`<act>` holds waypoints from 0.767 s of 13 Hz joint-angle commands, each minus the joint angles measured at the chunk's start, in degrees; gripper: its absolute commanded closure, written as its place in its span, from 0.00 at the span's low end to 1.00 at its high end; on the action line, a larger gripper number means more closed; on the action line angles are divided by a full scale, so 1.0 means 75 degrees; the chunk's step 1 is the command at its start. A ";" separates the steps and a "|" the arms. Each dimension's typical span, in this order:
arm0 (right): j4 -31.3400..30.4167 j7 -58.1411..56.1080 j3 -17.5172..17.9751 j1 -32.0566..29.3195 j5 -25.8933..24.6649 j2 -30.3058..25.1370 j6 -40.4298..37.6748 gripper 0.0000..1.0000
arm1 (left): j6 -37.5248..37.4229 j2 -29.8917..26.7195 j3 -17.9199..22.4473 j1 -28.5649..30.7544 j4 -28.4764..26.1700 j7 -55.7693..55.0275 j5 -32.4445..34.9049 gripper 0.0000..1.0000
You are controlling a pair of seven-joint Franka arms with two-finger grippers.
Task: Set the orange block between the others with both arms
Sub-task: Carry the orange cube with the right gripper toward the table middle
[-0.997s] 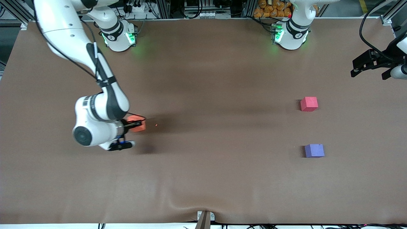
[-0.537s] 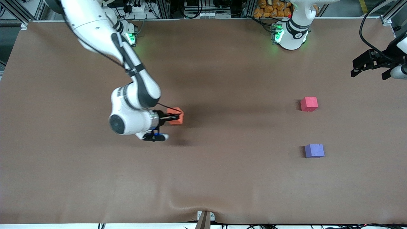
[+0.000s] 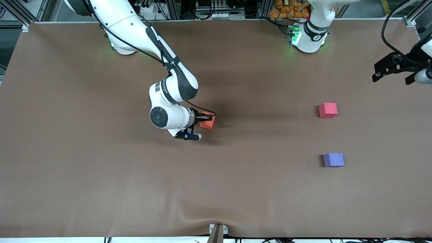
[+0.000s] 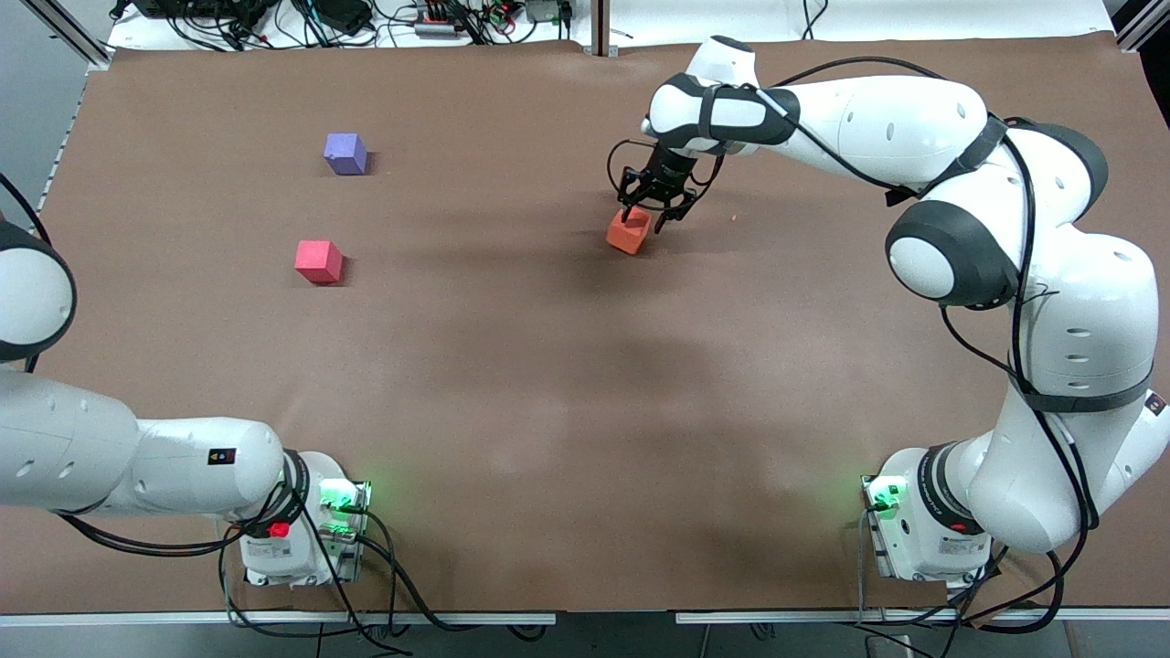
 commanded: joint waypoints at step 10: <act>0.0253 -0.0063 -0.0062 -0.0910 -0.0876 -0.0651 -0.0849 0.00 | -0.0011 0.0007 -0.0022 0.0047 0.0056 0.0031 -0.0084 0.00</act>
